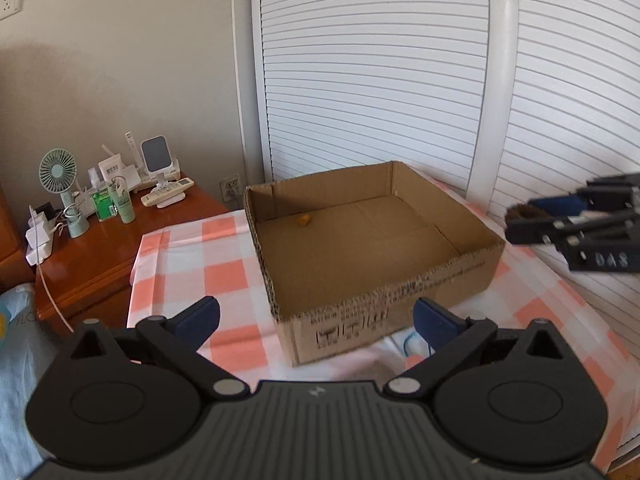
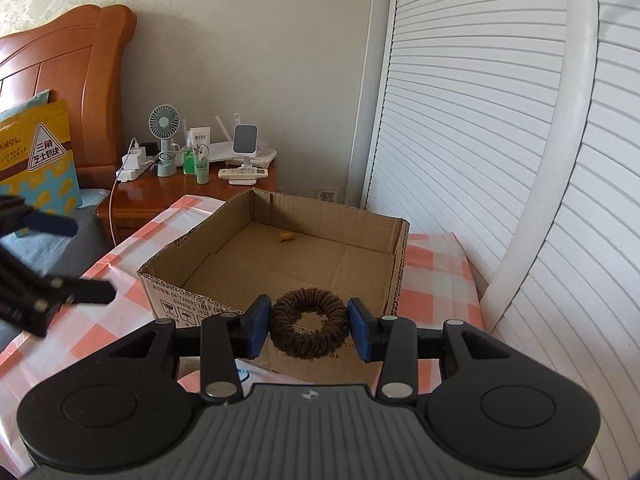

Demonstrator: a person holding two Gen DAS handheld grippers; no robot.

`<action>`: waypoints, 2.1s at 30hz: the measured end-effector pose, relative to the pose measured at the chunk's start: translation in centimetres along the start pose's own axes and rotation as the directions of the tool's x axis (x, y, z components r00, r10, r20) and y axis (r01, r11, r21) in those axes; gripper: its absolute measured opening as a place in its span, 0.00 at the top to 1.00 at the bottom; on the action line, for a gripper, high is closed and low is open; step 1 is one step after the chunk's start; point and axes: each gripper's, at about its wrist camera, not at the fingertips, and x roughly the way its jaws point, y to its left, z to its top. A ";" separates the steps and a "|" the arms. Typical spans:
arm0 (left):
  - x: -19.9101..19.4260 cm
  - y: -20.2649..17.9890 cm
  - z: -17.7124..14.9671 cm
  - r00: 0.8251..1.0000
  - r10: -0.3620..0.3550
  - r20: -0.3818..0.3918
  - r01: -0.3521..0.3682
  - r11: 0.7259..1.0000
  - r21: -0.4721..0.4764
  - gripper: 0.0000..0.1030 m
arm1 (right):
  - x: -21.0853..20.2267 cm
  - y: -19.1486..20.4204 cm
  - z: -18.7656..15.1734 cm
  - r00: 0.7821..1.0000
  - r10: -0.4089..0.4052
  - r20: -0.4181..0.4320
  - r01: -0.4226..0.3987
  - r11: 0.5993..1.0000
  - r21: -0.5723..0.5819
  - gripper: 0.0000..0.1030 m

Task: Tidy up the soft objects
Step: 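Lower the brown hair tie into the box and open the right gripper, then grasp the light blue toy with the left gripper while the right gripper grasps the grey pouch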

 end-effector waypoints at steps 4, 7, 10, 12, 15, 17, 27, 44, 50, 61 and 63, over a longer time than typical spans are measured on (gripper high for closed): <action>-1.4 -0.9 -2.3 0.999 0.027 -0.018 -0.027 1.000 -0.010 0.01 | 2.2 0.0 1.3 1.000 0.008 -0.028 -0.007 1.000 0.007 0.54; -2.2 -1.2 -3.3 0.998 0.052 -0.025 -0.052 0.999 -0.014 0.00 | 4.4 0.0 2.6 0.999 0.008 -0.050 -0.007 1.000 0.008 0.54; -2.8 -1.0 -3.9 0.998 0.069 -0.011 -0.069 0.997 -0.023 0.01 | 7.2 -0.1 4.1 0.997 -0.004 -0.075 0.004 1.000 0.001 0.54; -3.0 -0.7 -4.1 0.997 0.077 -0.007 -0.077 0.996 -0.037 0.01 | 9.0 -0.2 4.9 0.996 -0.016 -0.087 0.016 1.000 -0.003 0.54; -3.0 -0.2 -4.5 0.996 0.084 -0.017 -0.085 0.995 -0.056 0.01 | 12.2 -0.6 6.2 0.993 -0.036 -0.112 0.038 0.999 0.010 0.54; -2.8 0.1 -4.7 0.996 0.091 -0.022 -0.092 0.993 -0.067 0.01 | 13.9 -0.8 6.9 0.991 -0.065 -0.116 0.067 0.998 0.016 0.46; -2.3 1.0 -5.6 0.992 0.108 -0.058 -0.113 0.990 -0.090 0.01 | 15.1 -2.3 6.2 0.982 -0.116 -0.152 0.126 0.991 0.054 0.00; -4.2 -0.5 -6.4 0.996 0.076 -0.046 -0.079 0.995 -0.067 0.01 | 5.2 -0.5 -1.0 0.977 -0.130 -0.167 0.140 0.989 0.054 0.00; -4.2 -1.3 -7.4 0.997 0.046 -0.055 -0.049 0.997 -0.055 0.01 | 3.1 0.5 -6.6 0.963 -0.166 -0.211 0.189 0.978 0.091 0.00; -3.9 -2.5 -8.9 0.996 0.005 -0.087 -0.008 0.999 -0.034 0.01 | 2.2 2.7 -12.5 0.936 -0.222 -0.273 0.257 0.961 0.100 0.00; -3.7 -2.7 -9.1 0.996 -0.007 -0.093 0.004 0.999 -0.034 0.01 | 2.4 2.0 -12.6 0.934 -0.220 -0.281 0.265 0.955 0.132 0.00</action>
